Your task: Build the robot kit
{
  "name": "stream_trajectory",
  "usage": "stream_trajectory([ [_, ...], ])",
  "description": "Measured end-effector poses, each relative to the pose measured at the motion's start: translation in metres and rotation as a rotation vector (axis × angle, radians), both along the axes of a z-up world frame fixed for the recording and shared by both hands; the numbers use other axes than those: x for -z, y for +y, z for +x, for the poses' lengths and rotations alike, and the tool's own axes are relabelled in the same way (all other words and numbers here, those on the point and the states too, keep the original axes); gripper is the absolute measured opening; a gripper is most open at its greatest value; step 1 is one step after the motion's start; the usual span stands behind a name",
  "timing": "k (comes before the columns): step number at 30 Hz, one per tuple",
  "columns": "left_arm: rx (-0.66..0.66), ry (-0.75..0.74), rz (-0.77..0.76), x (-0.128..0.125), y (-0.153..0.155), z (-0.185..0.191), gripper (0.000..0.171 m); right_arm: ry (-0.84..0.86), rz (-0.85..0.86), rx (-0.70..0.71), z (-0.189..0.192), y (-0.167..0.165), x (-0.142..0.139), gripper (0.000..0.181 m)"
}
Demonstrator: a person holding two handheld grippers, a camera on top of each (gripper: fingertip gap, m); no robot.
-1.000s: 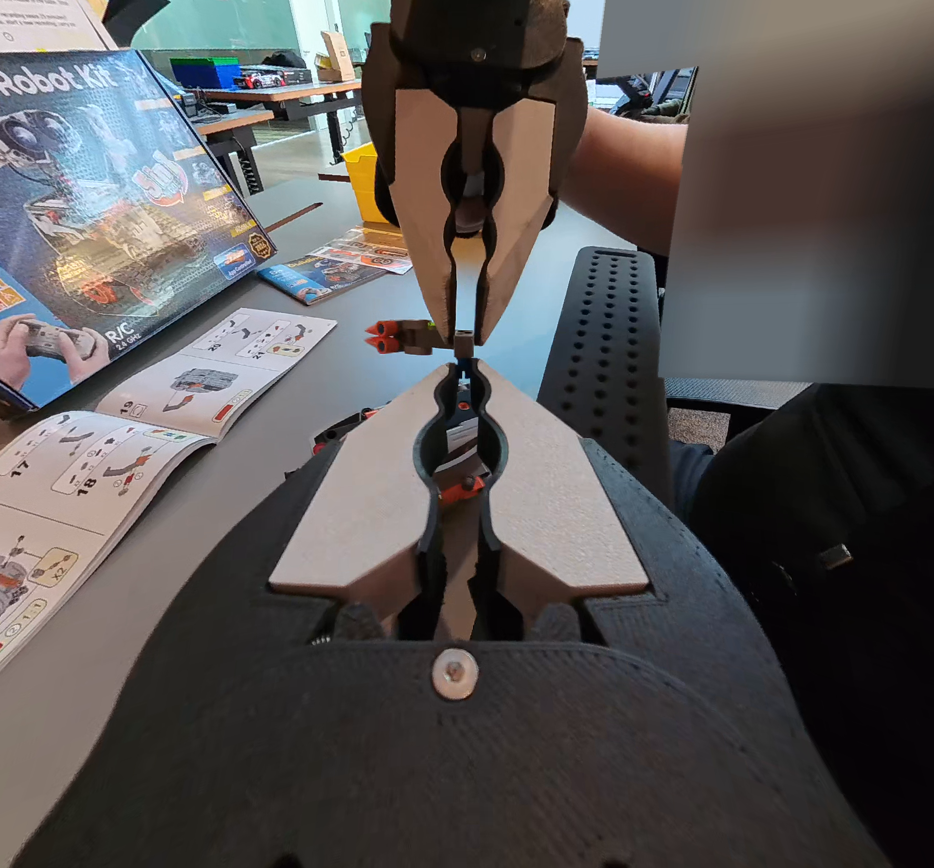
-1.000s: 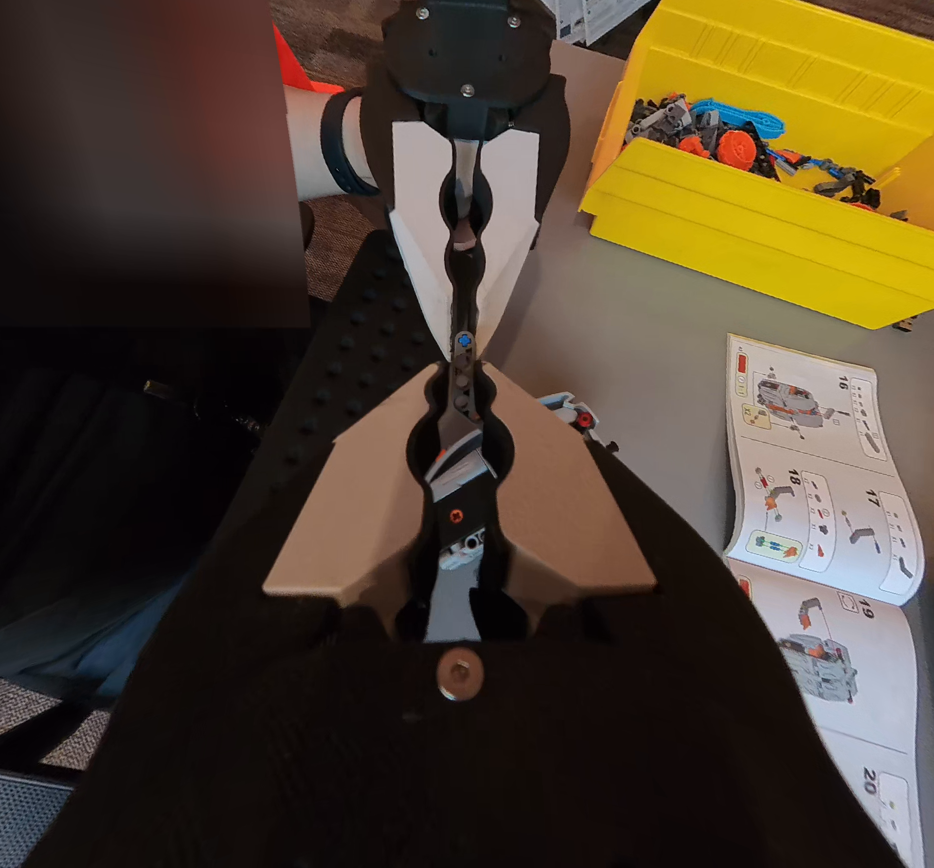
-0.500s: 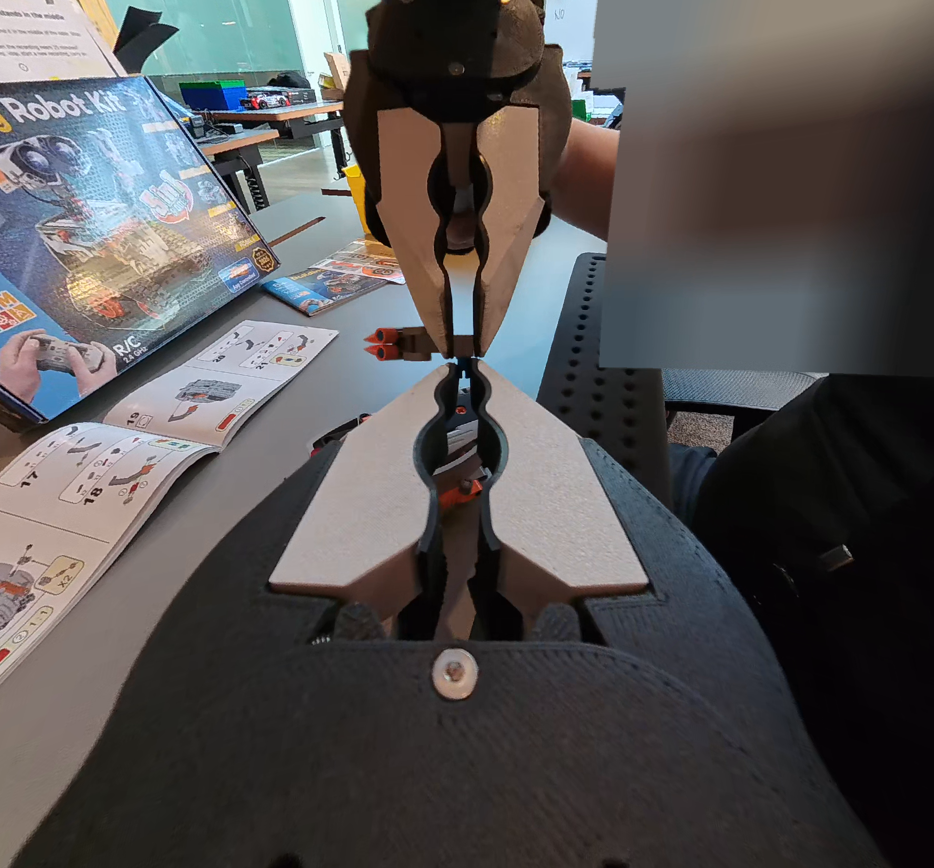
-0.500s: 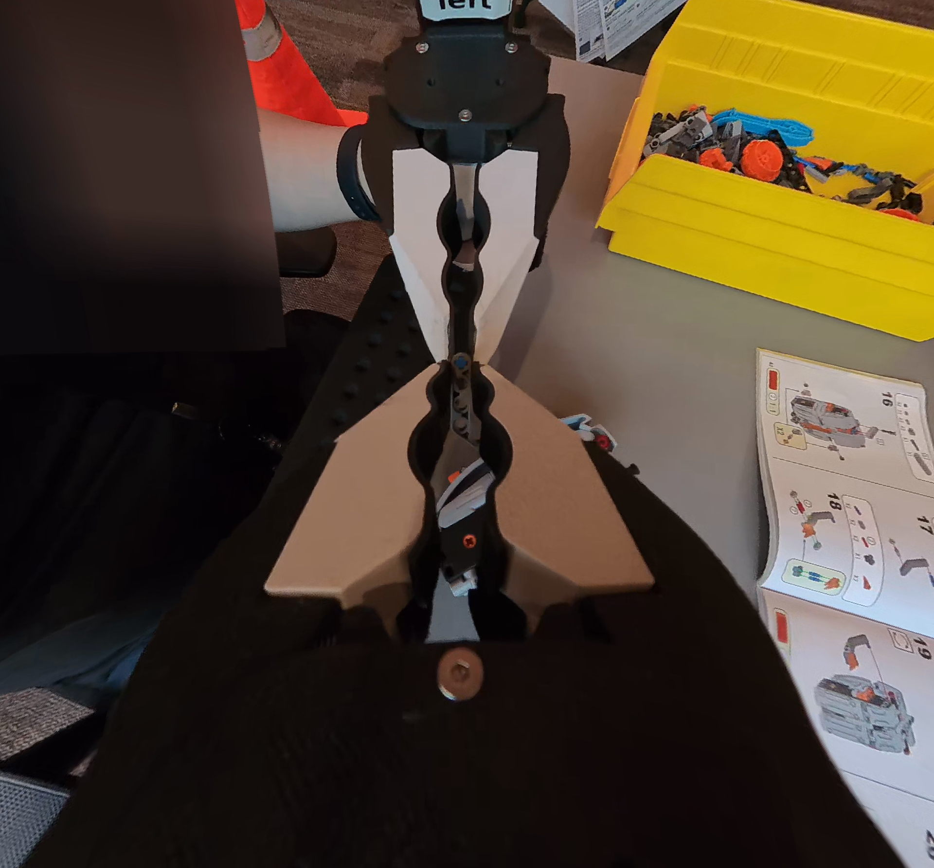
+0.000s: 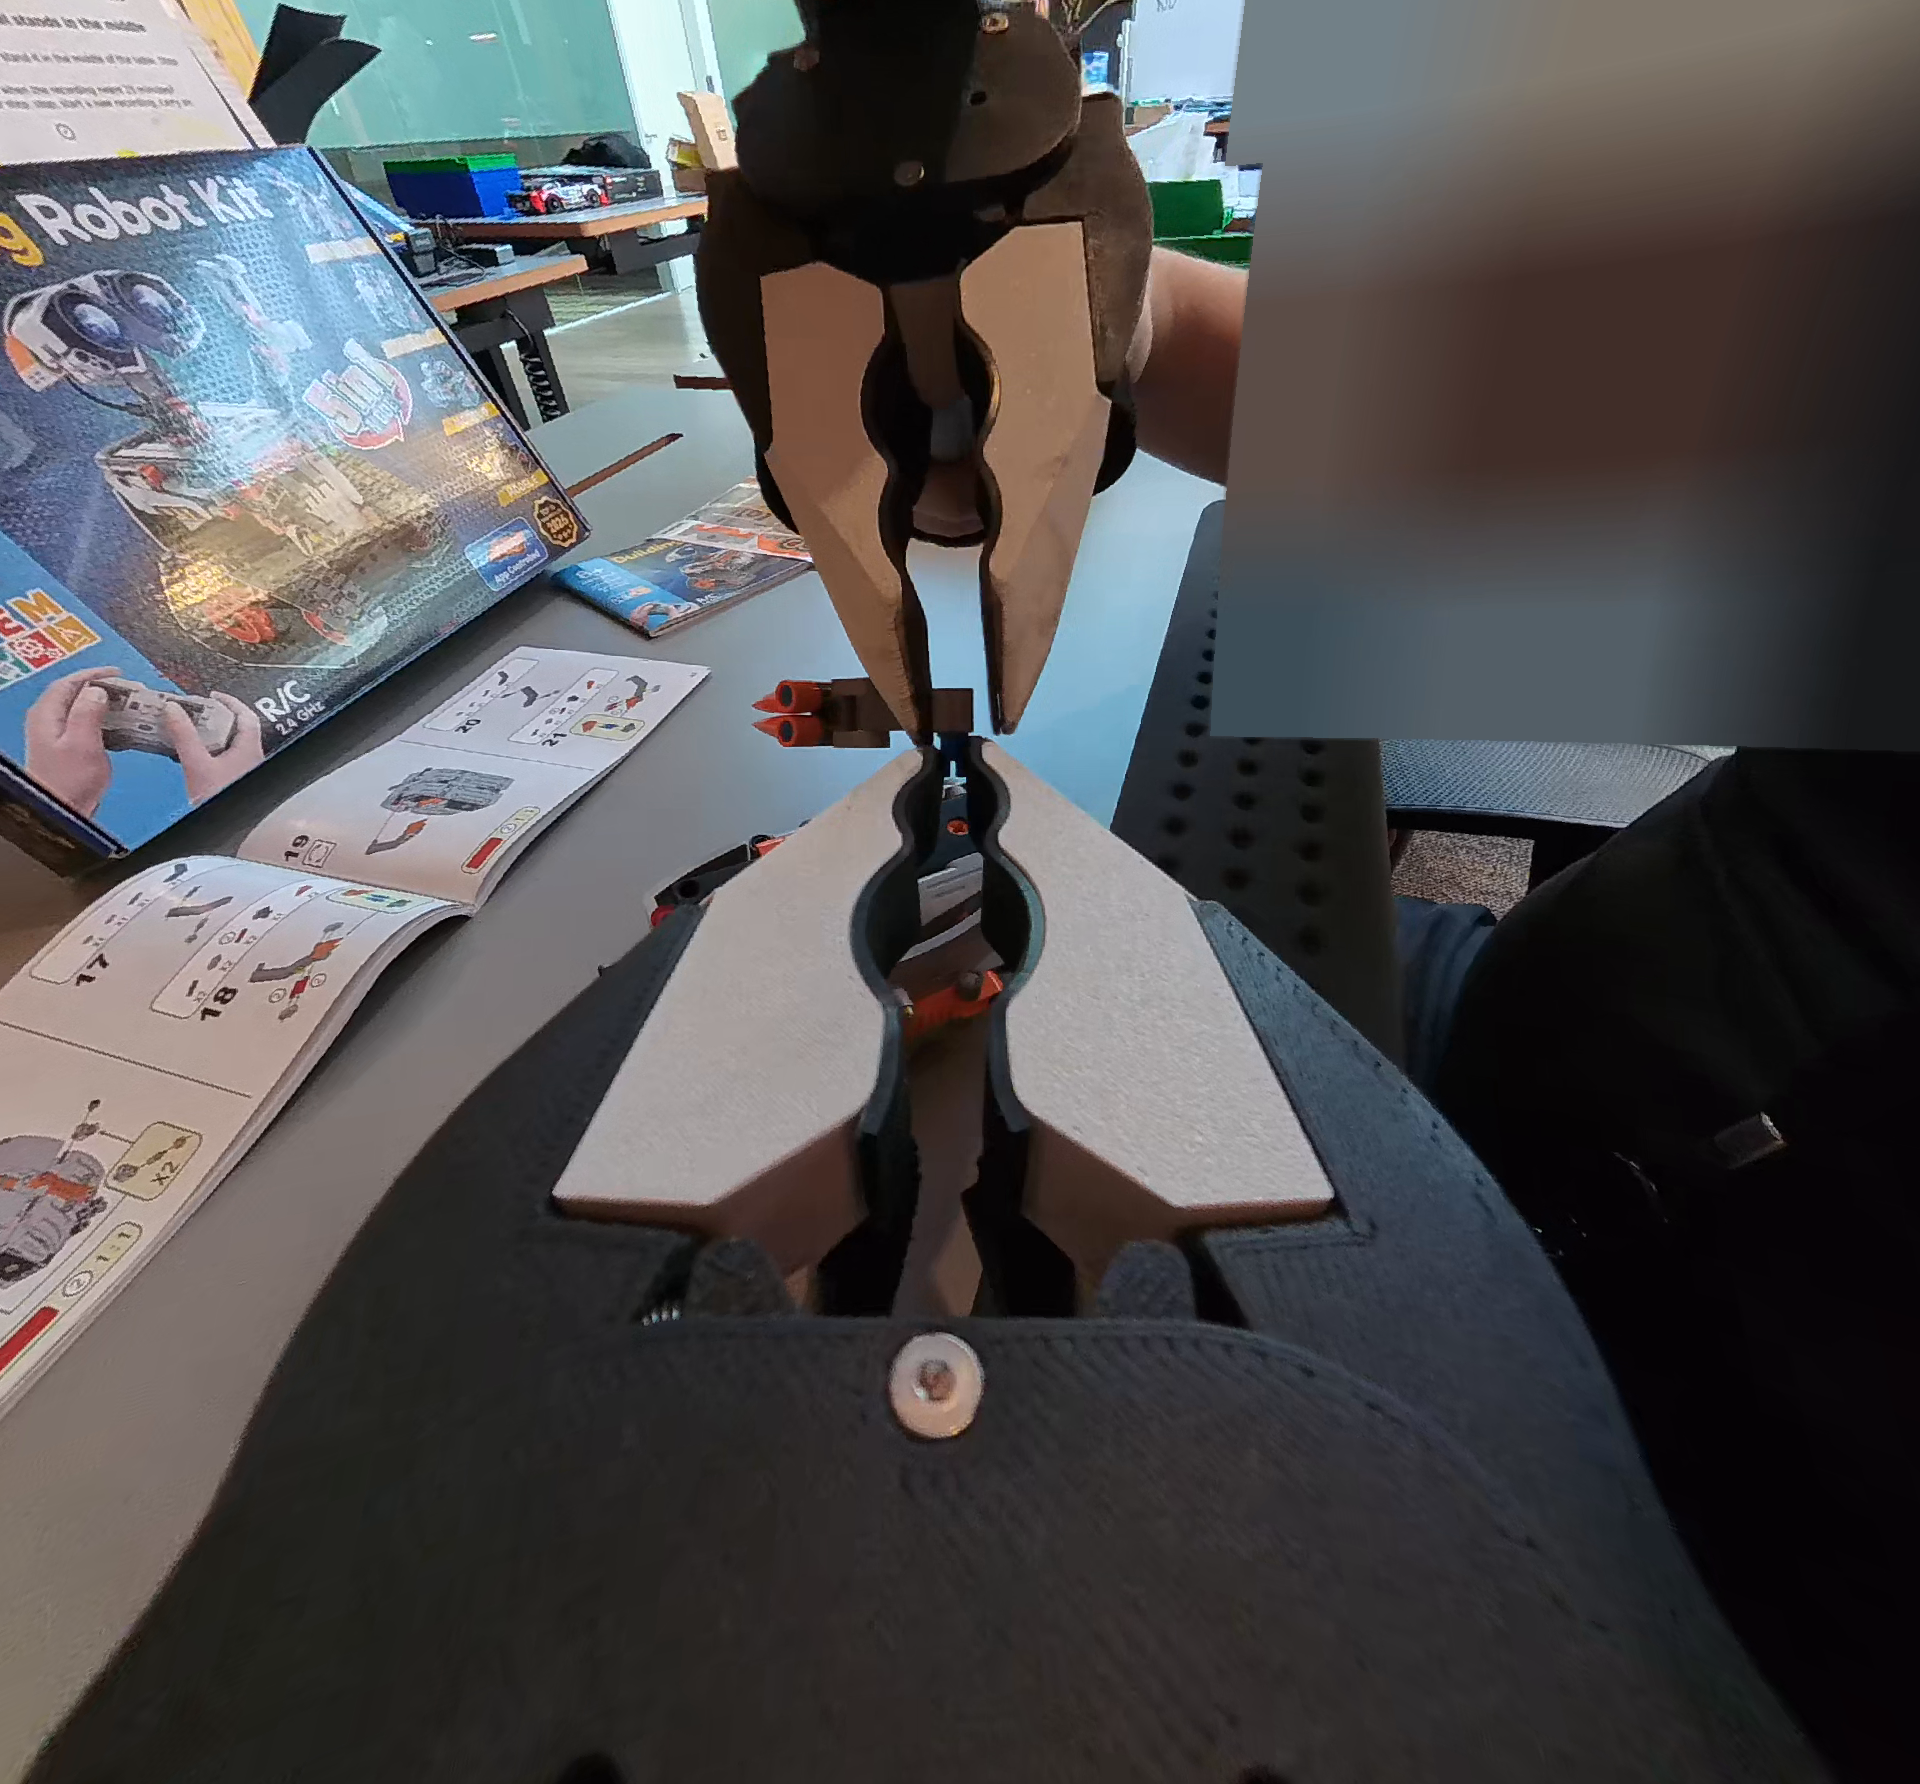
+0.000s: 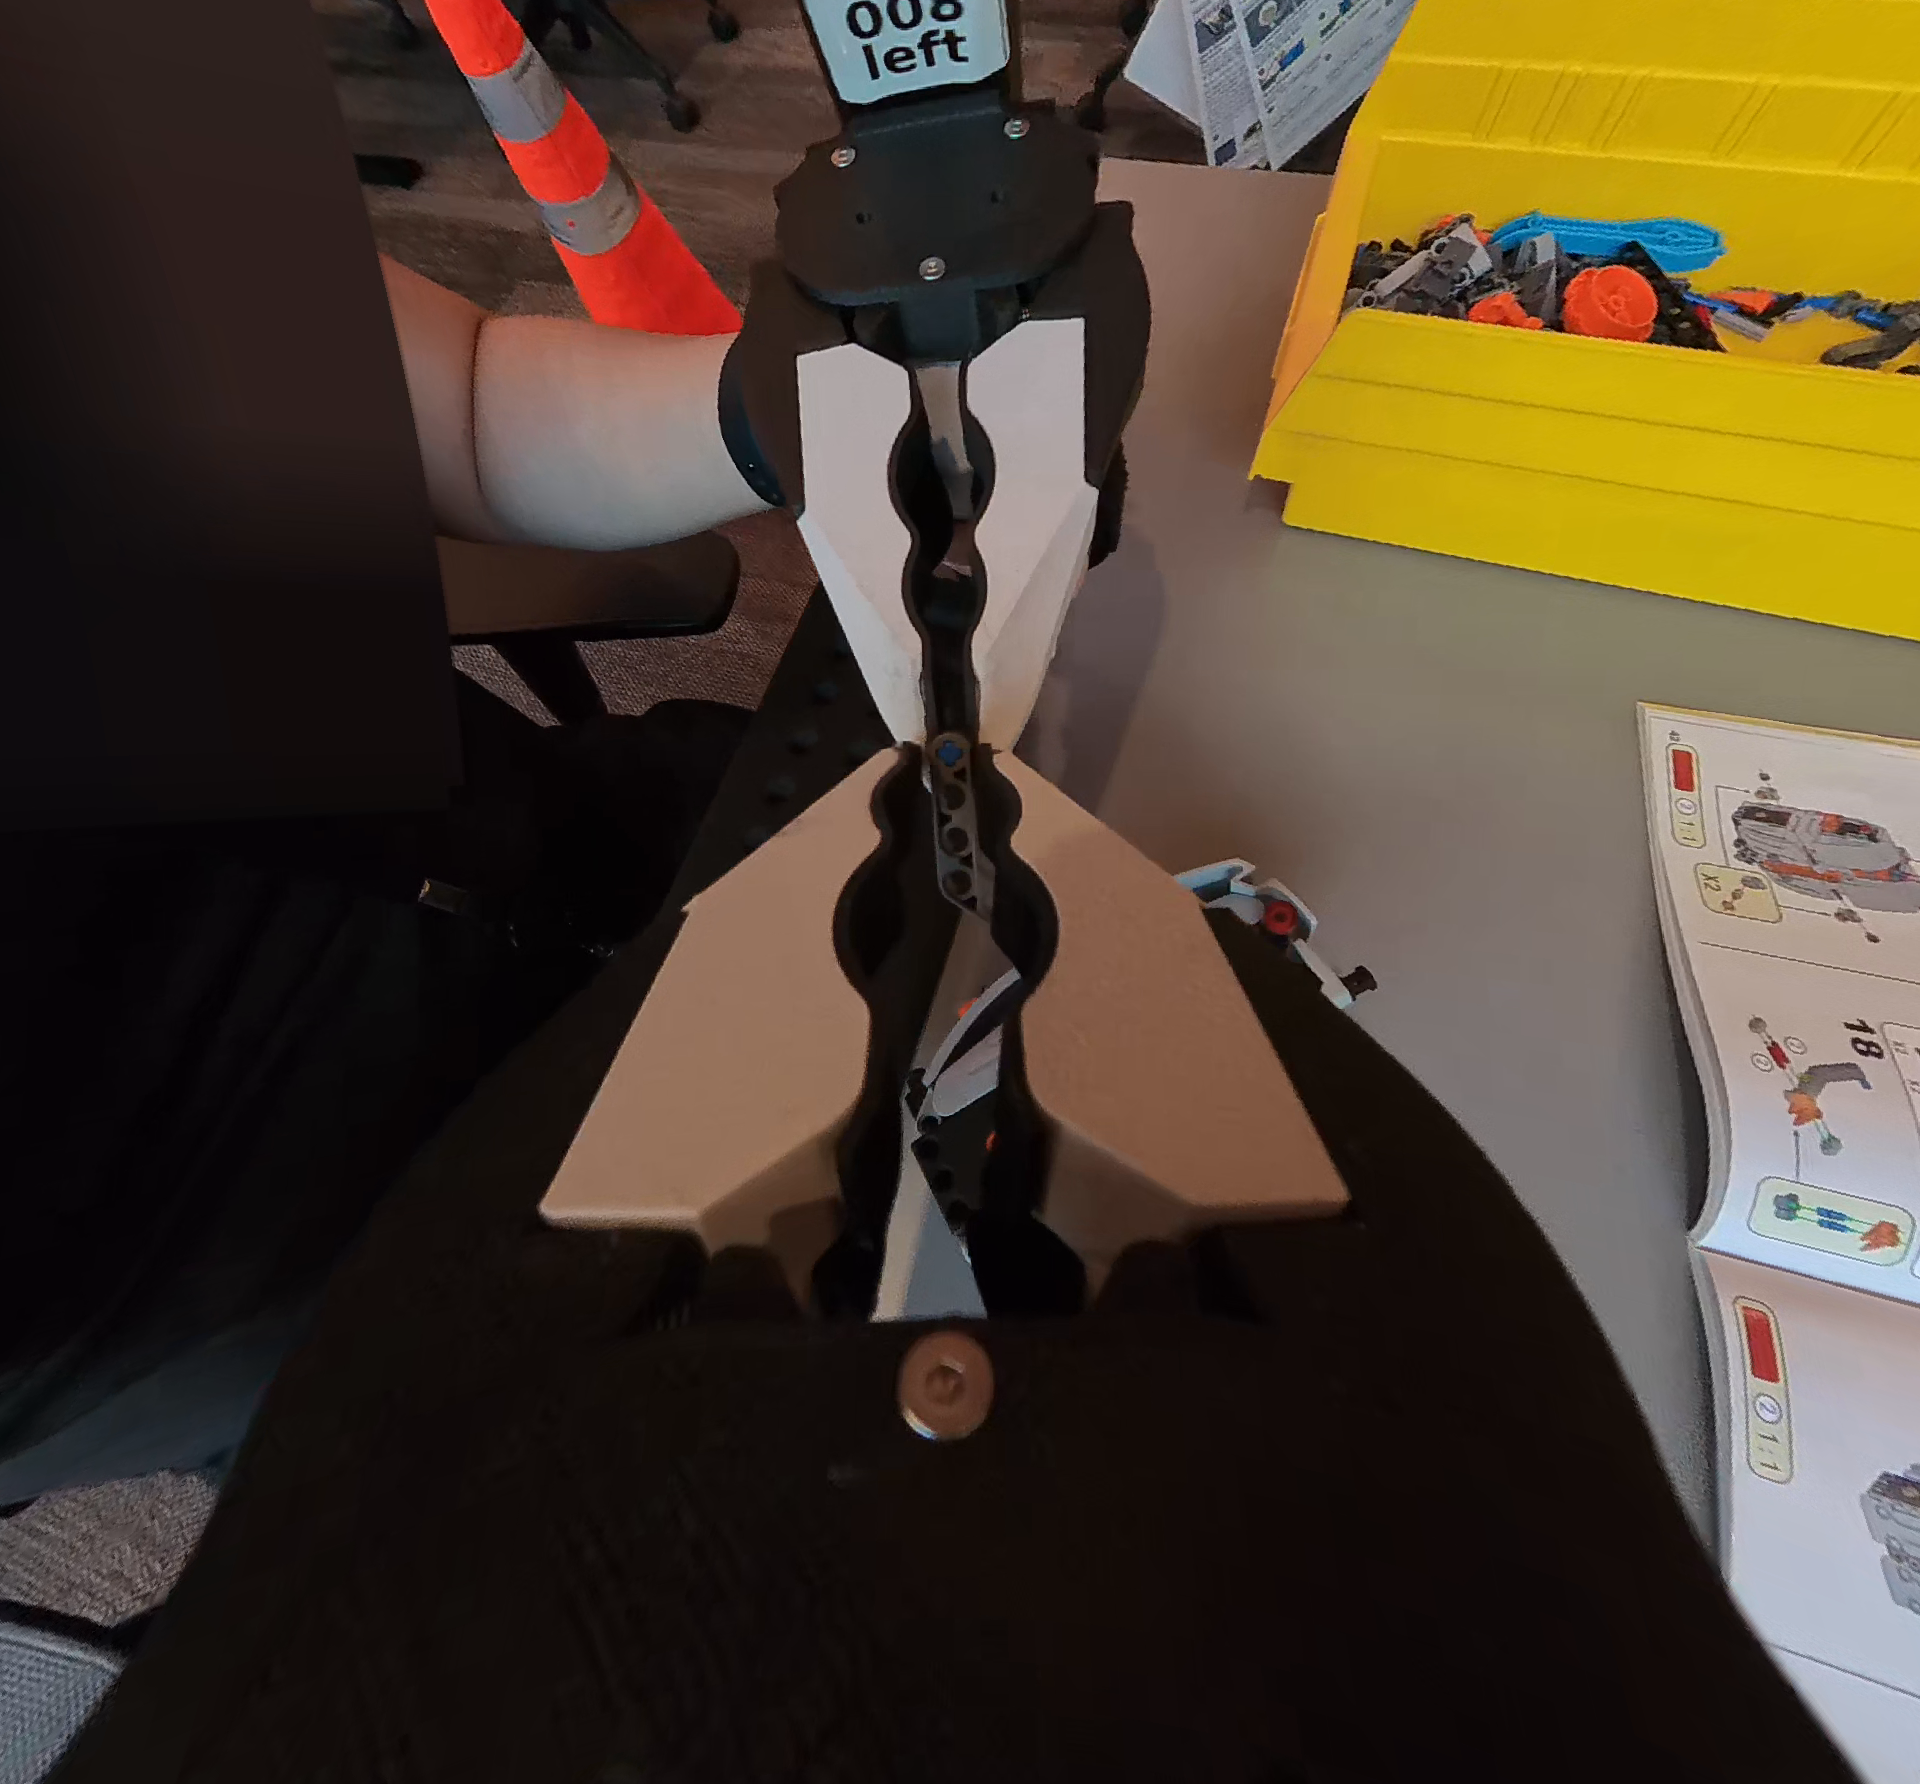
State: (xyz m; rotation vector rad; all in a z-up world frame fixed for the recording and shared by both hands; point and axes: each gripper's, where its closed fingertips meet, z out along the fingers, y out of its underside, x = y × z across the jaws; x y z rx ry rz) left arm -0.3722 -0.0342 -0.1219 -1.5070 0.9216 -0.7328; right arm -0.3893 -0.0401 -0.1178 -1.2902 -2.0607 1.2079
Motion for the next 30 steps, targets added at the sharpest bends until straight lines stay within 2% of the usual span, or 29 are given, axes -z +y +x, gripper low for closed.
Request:
stream_trajectory([
  [4,-0.004,0.005,0.003,0.001,0.002,0.0,0.002,0.005,0.0,0.013,-0.001,0.003,0.001,0.008],
  [7,-0.063,0.035,-0.031,0.009,0.009,-0.008,0.003,-0.01,0.097,0.057,-0.002,0.015,0.01,0.008],
  [8,-0.115,0.07,-0.062,0.018,0.015,-0.016,0.016,-0.033,0.168,0.096,-0.001,0.027,0.016,0.008],
  [9,-0.159,0.089,-0.094,0.025,0.022,-0.025,0.043,-0.071,0.257,0.136,0.001,0.04,0.025,0.008],
  [10,-0.18,0.087,-0.132,0.032,0.025,-0.031,0.062,-0.107,0.331,0.158,0.004,0.05,0.032,0.008],
  [12,-0.189,0.087,-0.214,0.046,0.028,-0.036,0.07,-0.146,0.424,0.168,0.004,0.058,0.041,0.007],
  [15,-0.202,0.165,-0.263,0.072,0.036,-0.037,0.074,-0.196,0.512,0.138,-0.002,0.059,0.05,0.007],
  [18,-0.183,0.253,-0.232,0.088,0.048,-0.035,0.075,-0.251,0.558,0.108,-0.007,0.062,0.057,0.007],
  [20,-0.137,0.243,-0.183,0.085,0.053,-0.029,0.08,-0.285,0.545,0.102,-0.009,0.066,0.059,0.008],
  [23,-0.065,0.196,-0.254,0.087,0.056,-0.02,0.091,-0.318,0.53,0.108,-0.008,0.072,0.062,0.007],
  [26,-0.007,0.154,-0.291,0.089,0.057,-0.013,0.085,-0.325,0.499,0.099,-0.006,0.071,0.064,0.007],
  [27,0.008,0.15,-0.286,0.088,0.058,-0.01,0.087,-0.322,0.494,0.097,-0.006,0.071,0.065,0.007],
  [30,0.041,0.162,-0.217,0.084,0.061,-0.004,0.087,-0.319,0.483,0.094,-0.006,0.071,0.065,0.007],
])
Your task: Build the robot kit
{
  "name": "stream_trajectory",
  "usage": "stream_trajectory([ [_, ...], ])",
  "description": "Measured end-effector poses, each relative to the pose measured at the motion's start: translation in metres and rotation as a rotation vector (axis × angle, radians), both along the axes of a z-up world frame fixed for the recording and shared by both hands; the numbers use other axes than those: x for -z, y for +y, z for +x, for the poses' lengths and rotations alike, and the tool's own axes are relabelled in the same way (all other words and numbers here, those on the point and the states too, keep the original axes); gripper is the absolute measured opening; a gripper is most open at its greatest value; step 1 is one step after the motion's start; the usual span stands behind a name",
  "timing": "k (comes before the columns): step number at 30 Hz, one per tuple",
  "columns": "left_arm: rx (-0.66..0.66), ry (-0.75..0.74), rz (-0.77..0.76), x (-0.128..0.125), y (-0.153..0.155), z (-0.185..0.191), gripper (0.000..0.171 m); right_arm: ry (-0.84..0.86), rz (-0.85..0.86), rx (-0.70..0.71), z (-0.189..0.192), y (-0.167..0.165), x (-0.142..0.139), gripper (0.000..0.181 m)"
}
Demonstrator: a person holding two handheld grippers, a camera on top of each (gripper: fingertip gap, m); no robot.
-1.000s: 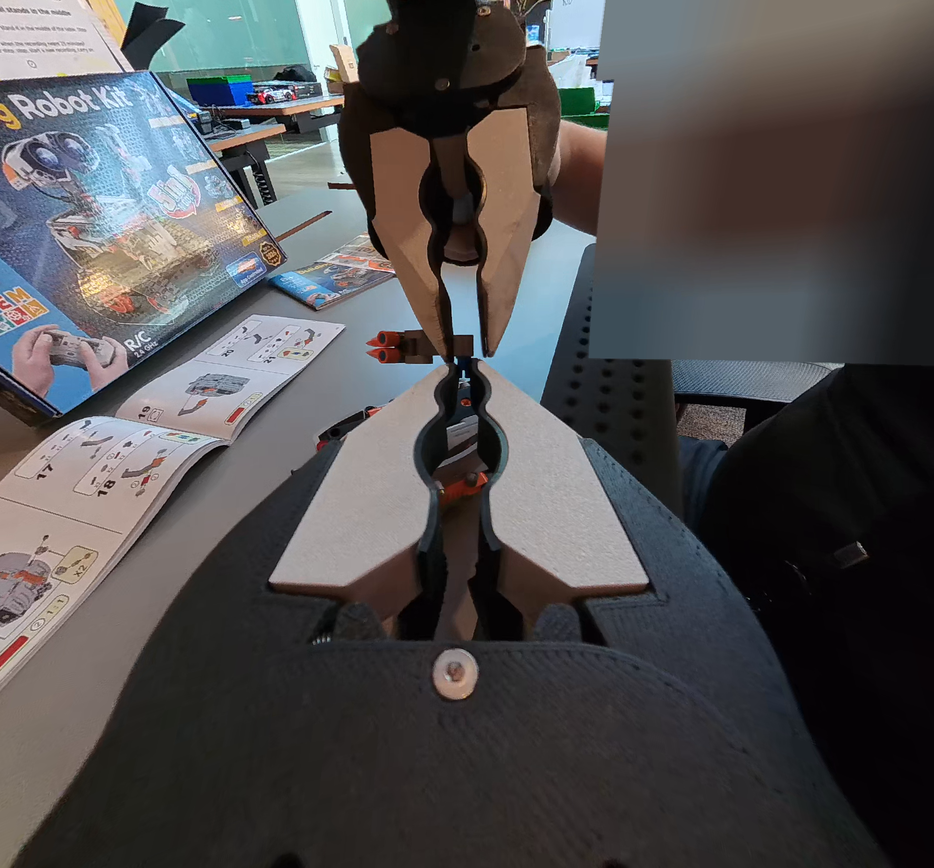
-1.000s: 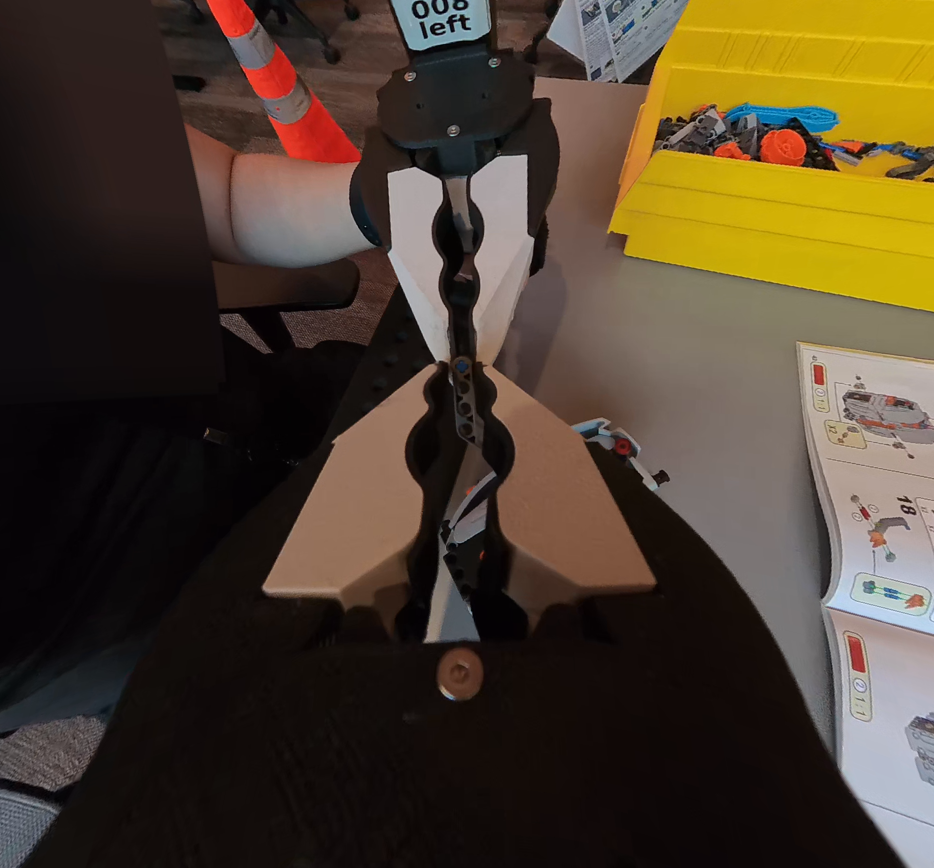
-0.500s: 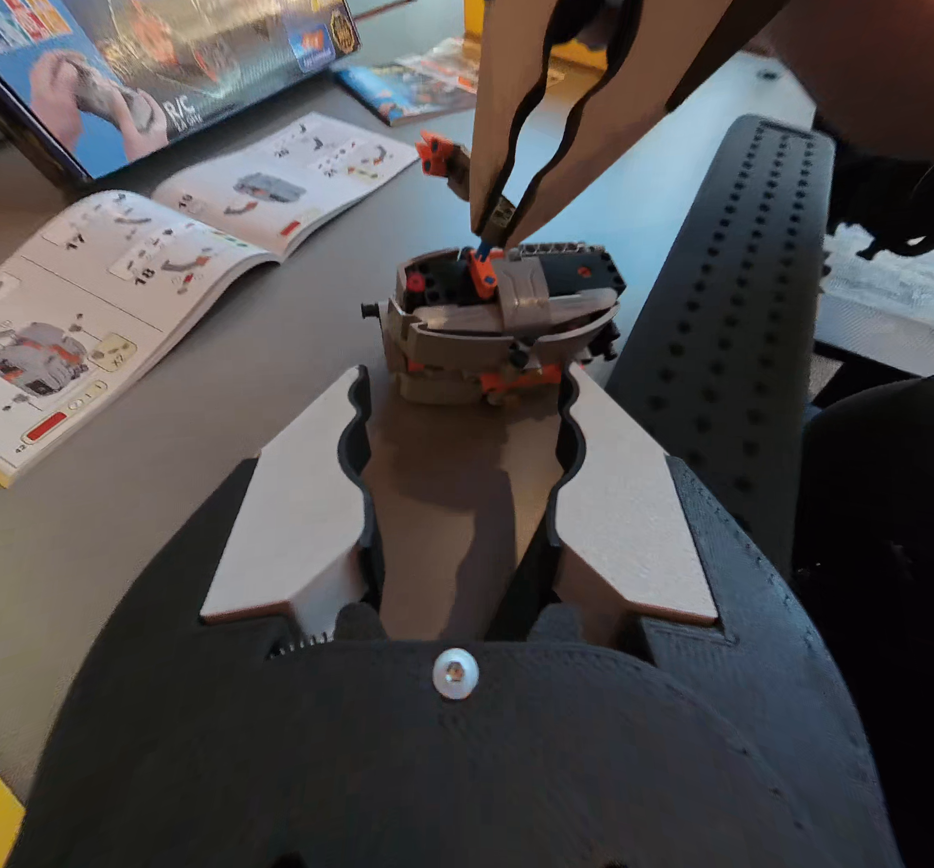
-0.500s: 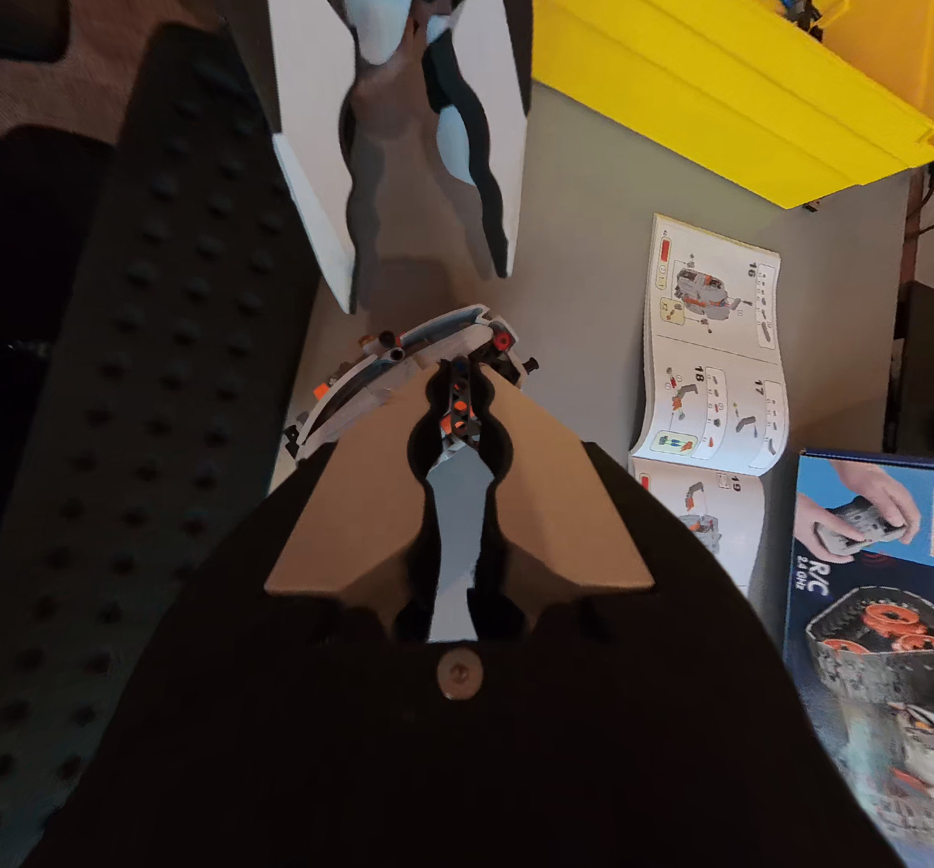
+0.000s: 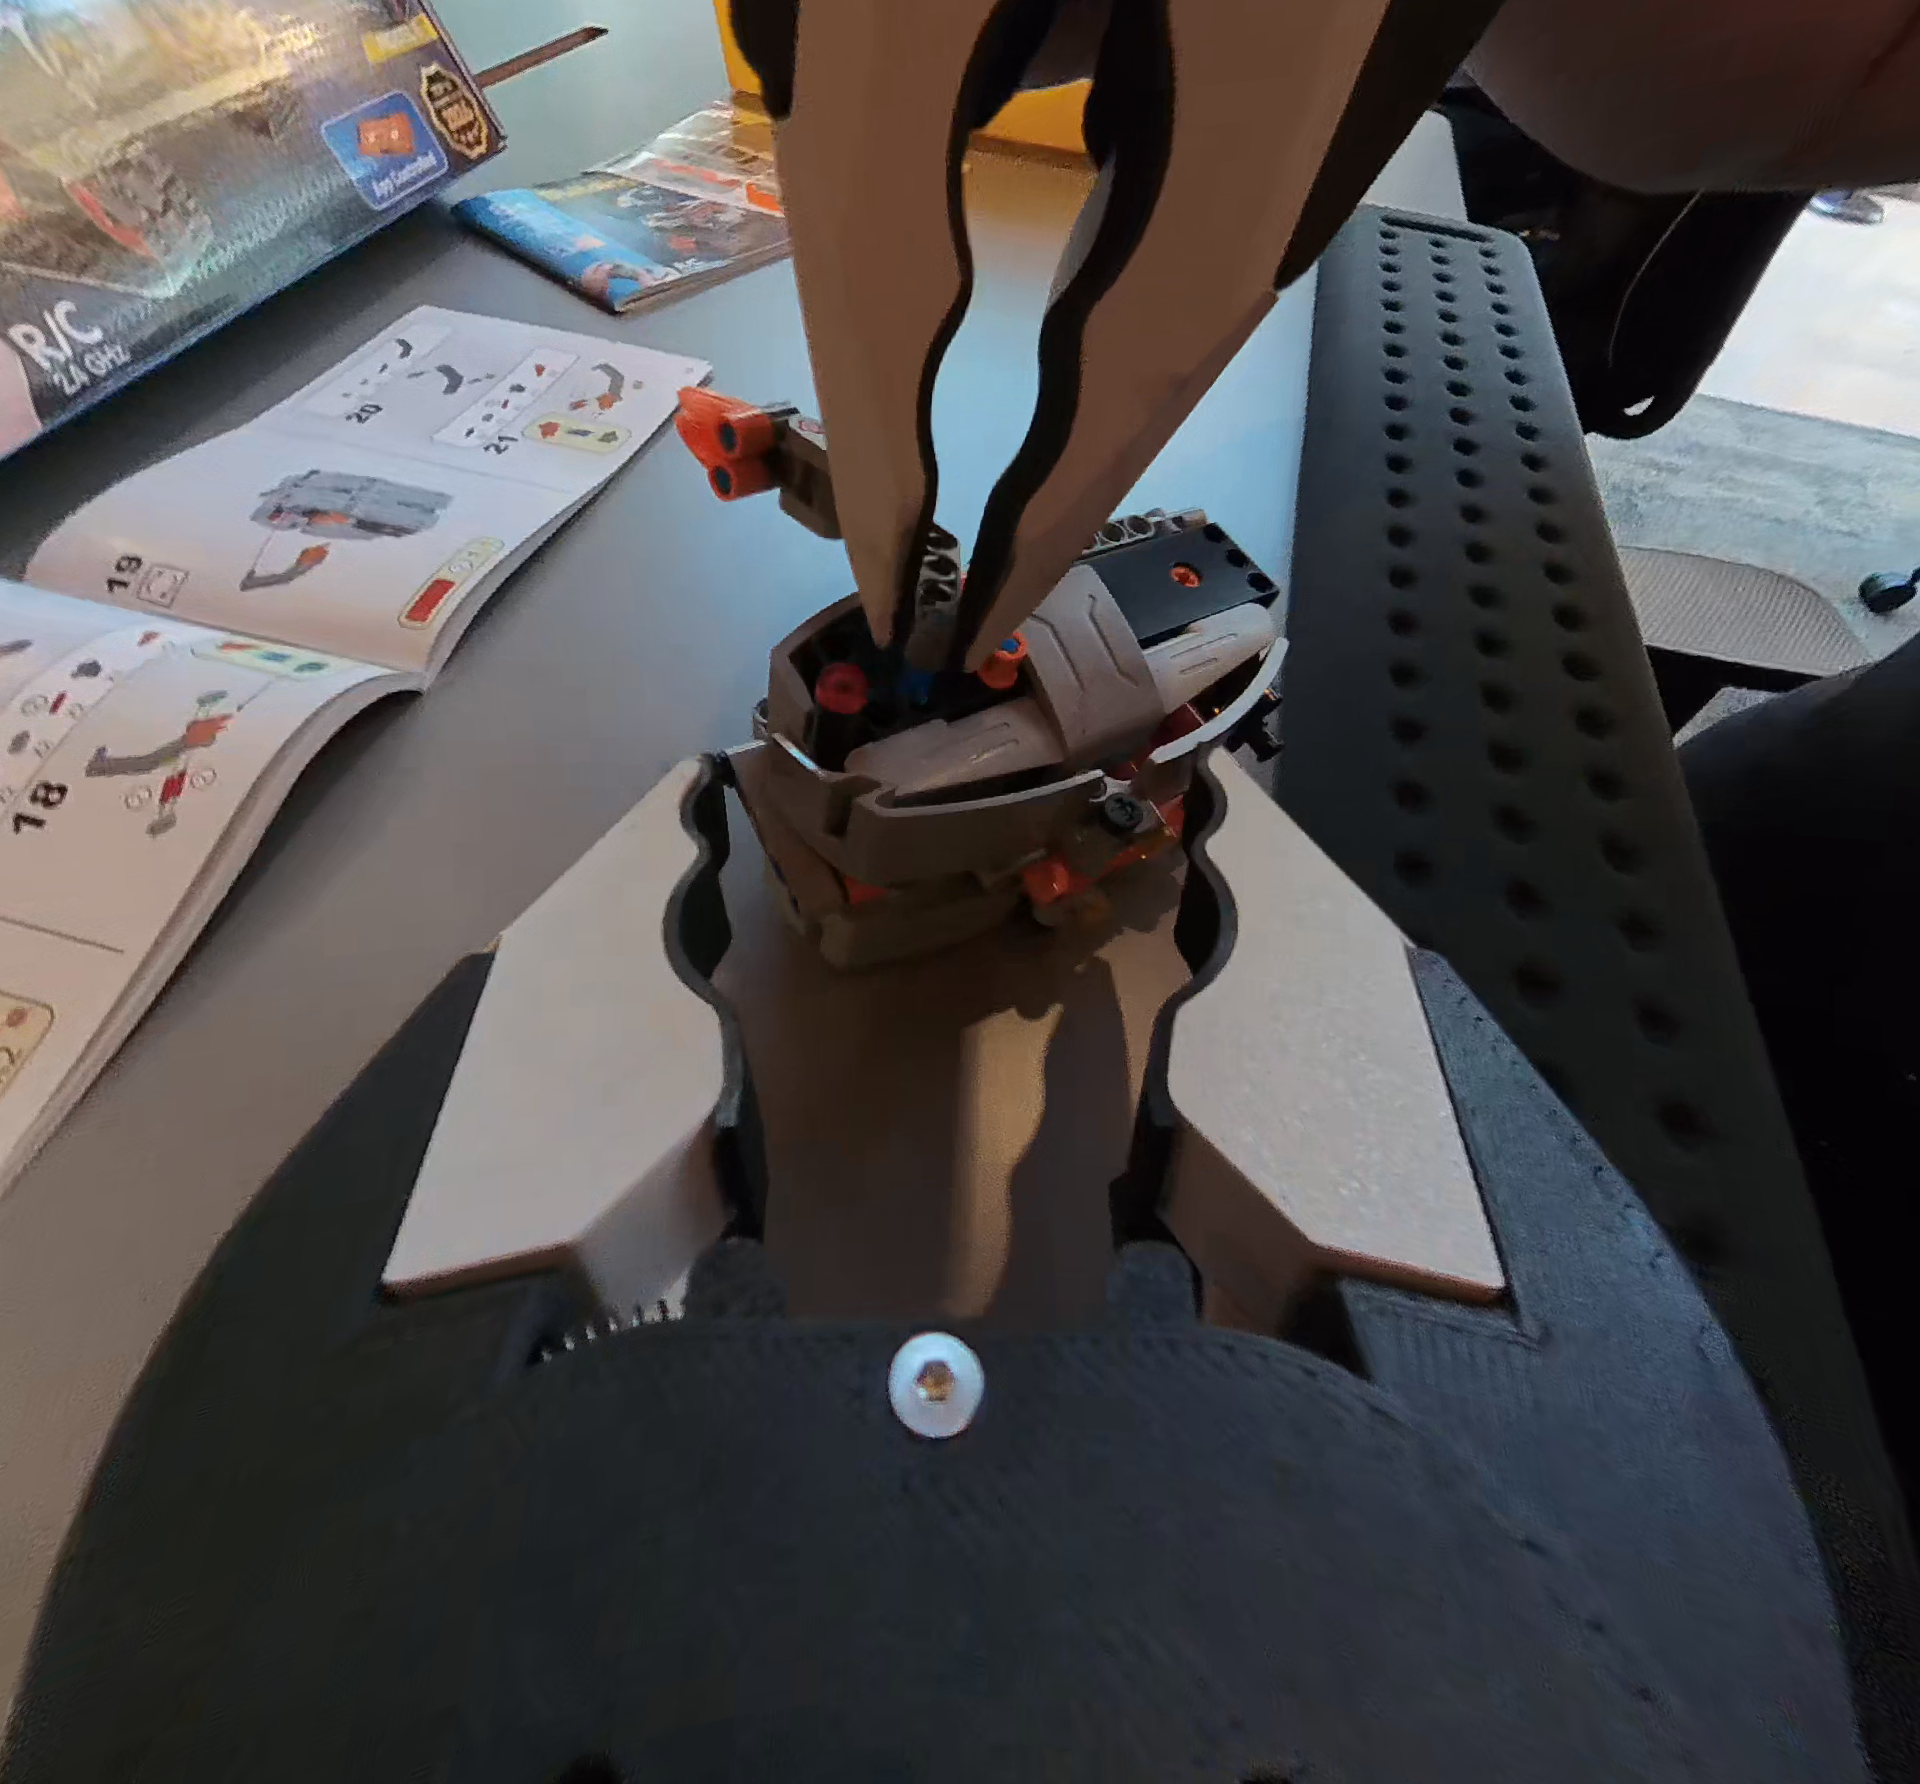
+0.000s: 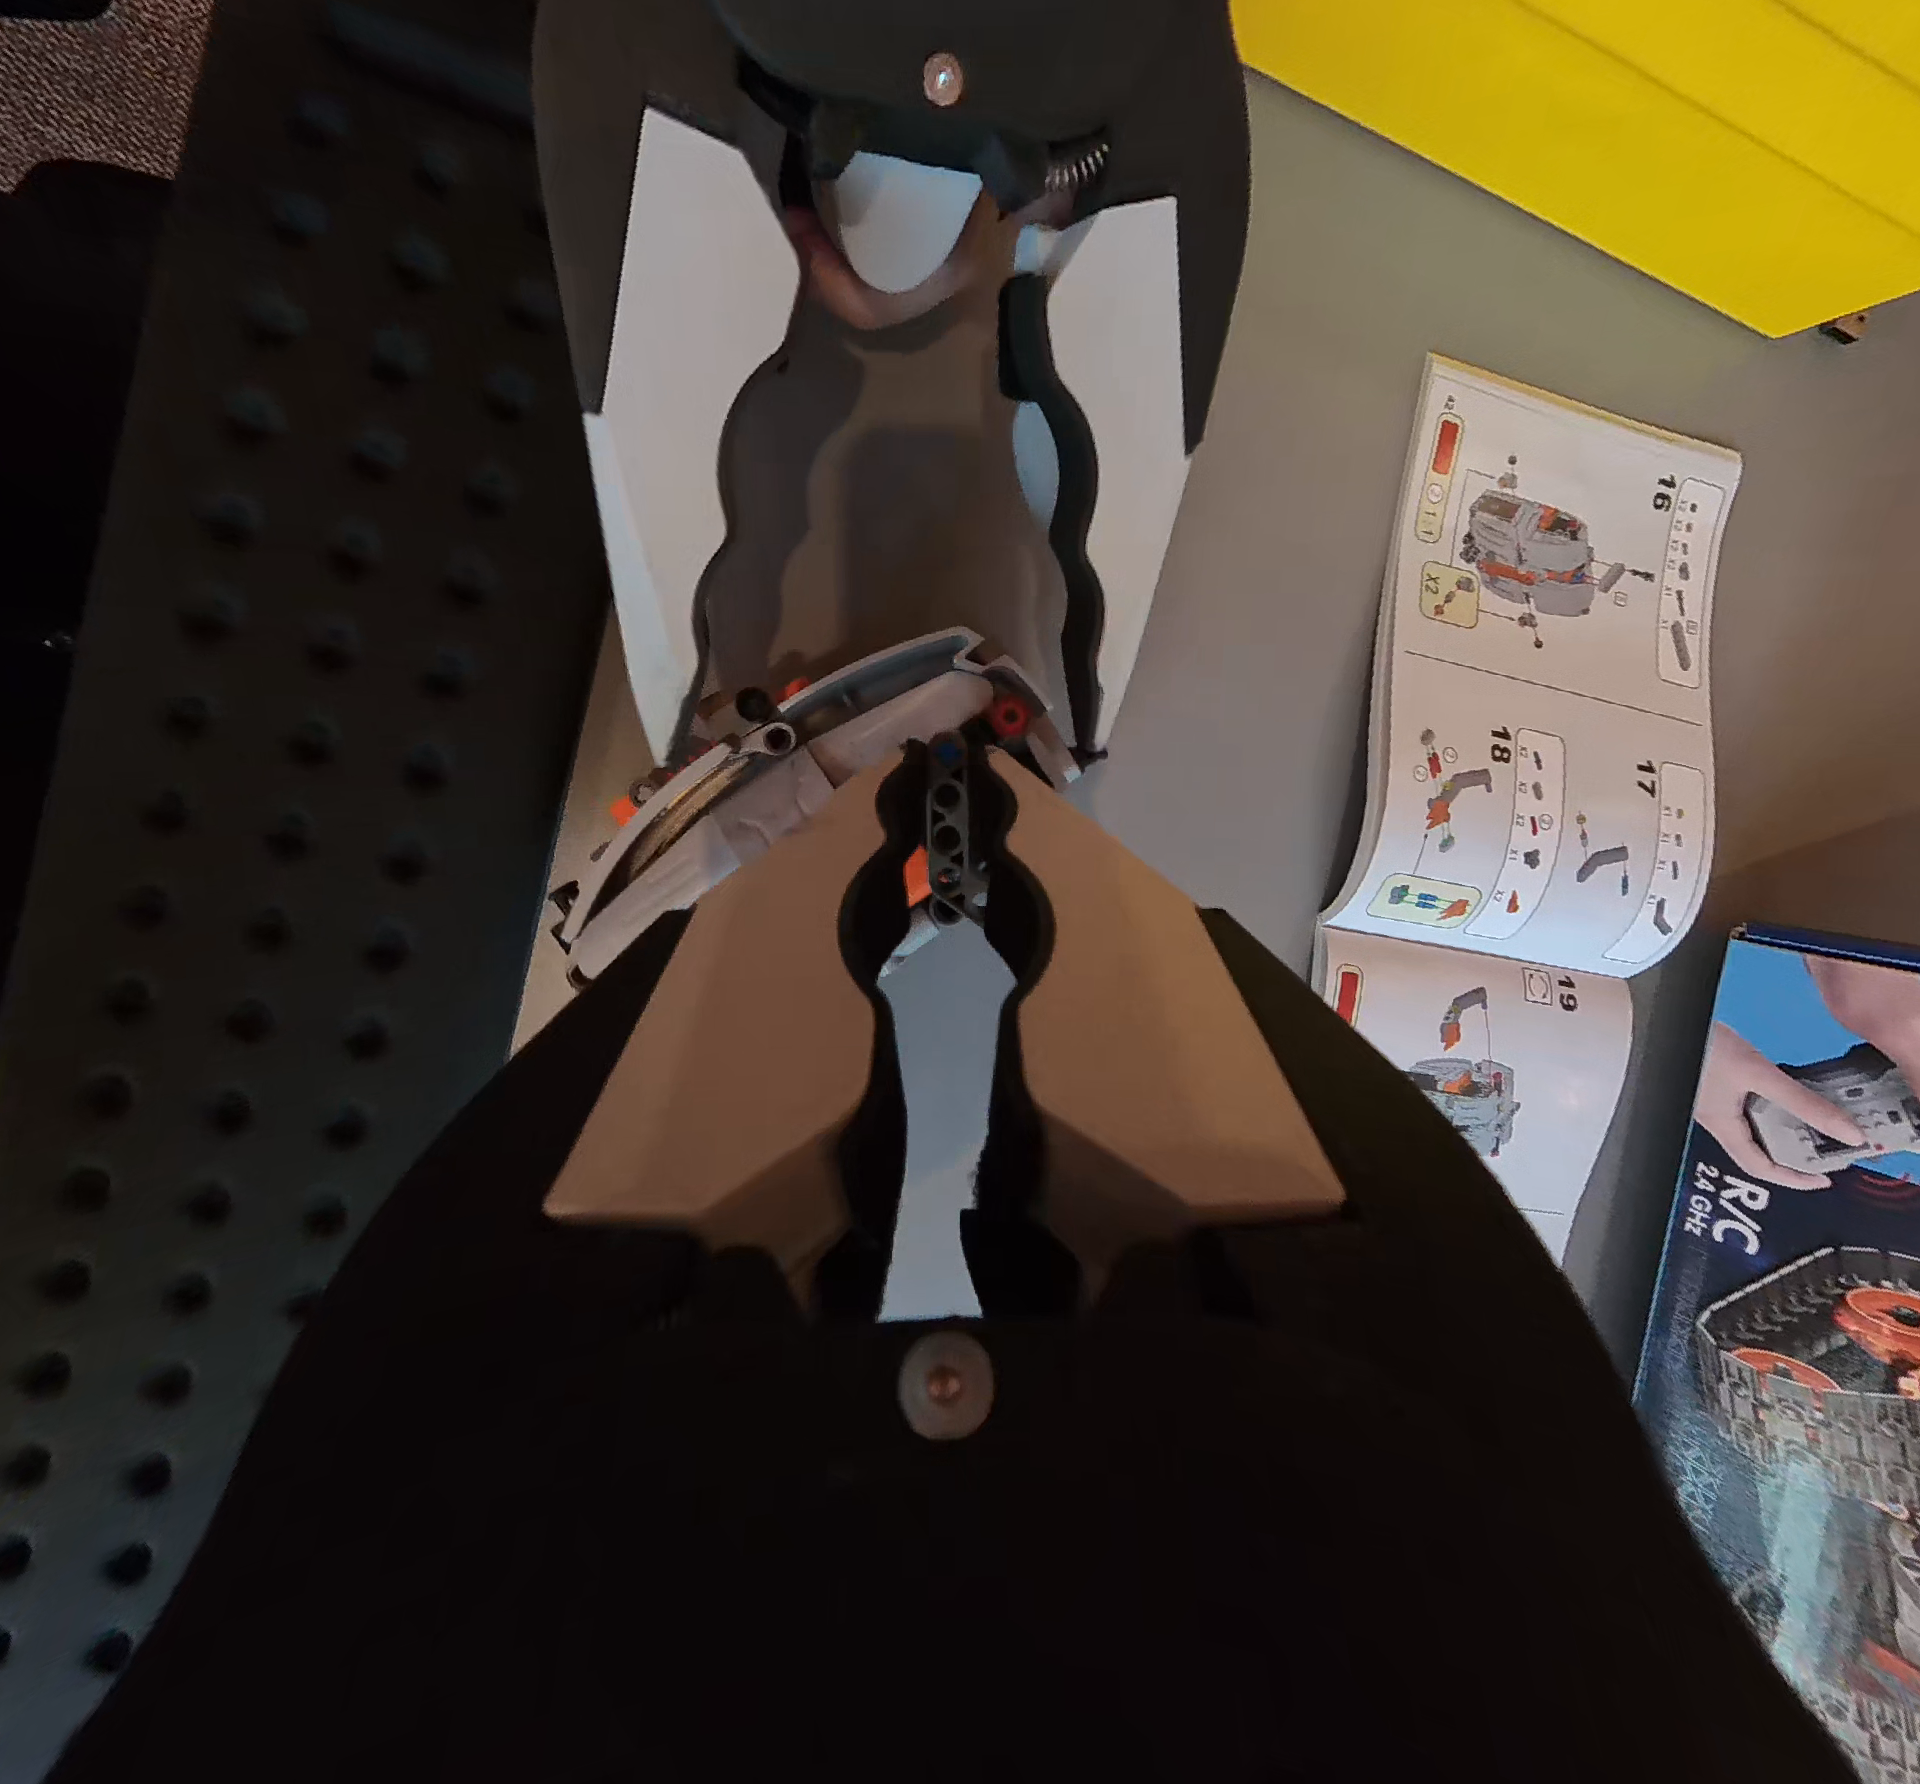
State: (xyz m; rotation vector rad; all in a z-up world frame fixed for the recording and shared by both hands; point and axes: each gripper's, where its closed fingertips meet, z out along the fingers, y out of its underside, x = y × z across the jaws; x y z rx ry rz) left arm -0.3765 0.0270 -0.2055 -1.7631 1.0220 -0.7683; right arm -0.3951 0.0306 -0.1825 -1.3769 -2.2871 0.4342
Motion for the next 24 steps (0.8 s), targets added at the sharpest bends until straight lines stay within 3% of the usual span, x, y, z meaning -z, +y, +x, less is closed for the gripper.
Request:
stream_trajectory([
  [2,0.032,0.02,0.008,0.002,0.001,0.004,0.098,-0.003,-0.01,0.005,0.001,0.001,0.0,0.007],
  [4,0.04,0.064,-0.018,0.011,0.005,0.006,0.125,0.0,-0.016,0.005,0.002,0.001,-0.001,0.007],
  [7,0.047,0.138,-0.065,0.024,0.012,0.008,0.137,0.004,-0.019,0.016,0.003,0.004,0.0,0.008],
  [13,0.073,0.265,-0.07,0.043,0.011,0.015,0.143,0.014,-0.033,0.035,0.009,0.008,0.0,0.008],
  [15,0.095,0.296,-0.047,0.046,0.009,0.02,0.137,0.019,-0.043,0.039,0.01,0.009,0.0,0.008],
  [16,0.116,0.298,-0.042,0.046,0.007,0.023,0.129,0.018,-0.041,0.043,0.01,0.01,0.0,0.008],
  [24,0.08,0.291,-0.024,0.041,0.012,0.027,0.128,0.046,-0.034,0.068,0.015,0.015,-0.005,0.007],
])
